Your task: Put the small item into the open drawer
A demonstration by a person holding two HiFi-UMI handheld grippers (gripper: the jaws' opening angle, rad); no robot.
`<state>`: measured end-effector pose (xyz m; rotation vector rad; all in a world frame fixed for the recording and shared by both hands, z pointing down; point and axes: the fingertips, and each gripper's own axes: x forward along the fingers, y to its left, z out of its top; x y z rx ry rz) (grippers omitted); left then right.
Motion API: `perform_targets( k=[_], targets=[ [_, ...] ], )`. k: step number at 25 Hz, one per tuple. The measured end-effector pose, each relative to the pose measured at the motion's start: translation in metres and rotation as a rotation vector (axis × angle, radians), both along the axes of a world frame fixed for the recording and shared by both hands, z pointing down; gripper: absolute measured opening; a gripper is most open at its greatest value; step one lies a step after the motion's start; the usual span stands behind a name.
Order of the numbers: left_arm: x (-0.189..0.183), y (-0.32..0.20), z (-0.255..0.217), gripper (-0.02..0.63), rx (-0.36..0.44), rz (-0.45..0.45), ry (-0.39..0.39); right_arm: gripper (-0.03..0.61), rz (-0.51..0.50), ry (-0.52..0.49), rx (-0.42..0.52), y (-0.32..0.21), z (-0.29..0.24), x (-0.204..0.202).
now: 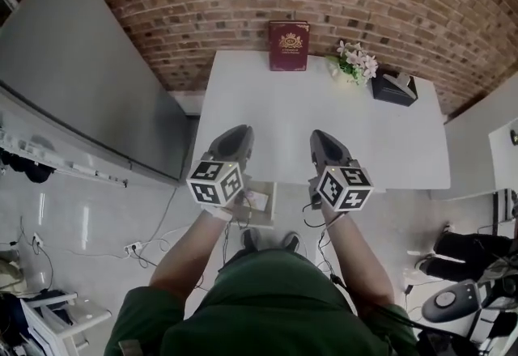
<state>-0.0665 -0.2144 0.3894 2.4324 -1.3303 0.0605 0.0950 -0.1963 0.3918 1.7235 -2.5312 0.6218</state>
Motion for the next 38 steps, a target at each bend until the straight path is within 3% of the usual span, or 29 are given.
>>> perform_targets(
  k=[7,14,27,38],
  targets=[
    [0.021,0.008,-0.056,0.018,0.136,0.054,-0.012,0.003,0.012,-0.020,0.089,0.002,-0.048,0.005],
    [0.033,0.012,-0.090,0.012,0.273,0.072,-0.106,0.003,-0.002,0.025,0.210,0.005,-0.094,-0.004],
    [0.023,0.020,-0.098,0.012,0.371,0.036,-0.175,0.003,-0.038,0.172,0.366,0.018,-0.129,-0.023],
    [0.024,0.031,-0.106,0.012,0.459,0.052,-0.220,0.003,-0.035,0.121,0.375,0.024,-0.136,-0.030]
  ],
)
